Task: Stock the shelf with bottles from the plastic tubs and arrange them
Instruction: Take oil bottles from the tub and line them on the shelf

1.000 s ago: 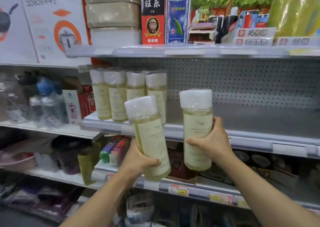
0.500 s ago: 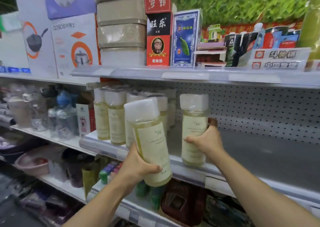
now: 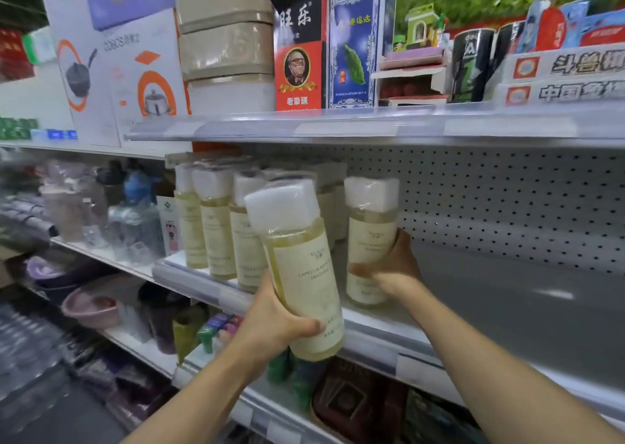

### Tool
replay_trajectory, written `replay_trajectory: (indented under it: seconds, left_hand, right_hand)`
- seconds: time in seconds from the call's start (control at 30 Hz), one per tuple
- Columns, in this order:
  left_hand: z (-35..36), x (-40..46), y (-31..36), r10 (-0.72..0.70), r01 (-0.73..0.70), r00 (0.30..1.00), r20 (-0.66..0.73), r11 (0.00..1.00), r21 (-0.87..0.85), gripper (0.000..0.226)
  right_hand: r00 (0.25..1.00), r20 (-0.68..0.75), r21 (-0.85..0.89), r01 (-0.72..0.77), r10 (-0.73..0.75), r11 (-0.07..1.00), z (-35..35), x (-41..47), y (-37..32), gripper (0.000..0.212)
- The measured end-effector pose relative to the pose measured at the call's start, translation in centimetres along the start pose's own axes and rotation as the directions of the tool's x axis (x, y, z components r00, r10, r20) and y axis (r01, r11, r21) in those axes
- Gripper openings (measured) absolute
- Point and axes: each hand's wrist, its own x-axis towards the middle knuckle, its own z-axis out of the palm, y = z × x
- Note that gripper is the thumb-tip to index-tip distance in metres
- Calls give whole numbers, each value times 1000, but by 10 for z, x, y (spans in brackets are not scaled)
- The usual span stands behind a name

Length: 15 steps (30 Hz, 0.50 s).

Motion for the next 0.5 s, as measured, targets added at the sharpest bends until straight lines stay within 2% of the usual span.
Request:
replay_trajectory:
  seconds: [0.1, 0.2, 0.5]
  left_hand:
    - [5, 4, -3, -1, 2, 1000, -20, 1000, 10, 93]
    - [8, 10, -5, -6, 6, 1000, -11, 1000, 22, 98]
    - [19, 21, 4, 31, -30, 999, -8, 998, 59, 98]
  right_hand:
    - [996, 52, -115, -69, 76, 991, 2, 0, 22, 78]
    - [997, 53, -68, -59, 63, 996, 3, 2, 31, 67]
    - [999, -13, -50, 35, -36, 998, 20, 45, 37, 69]
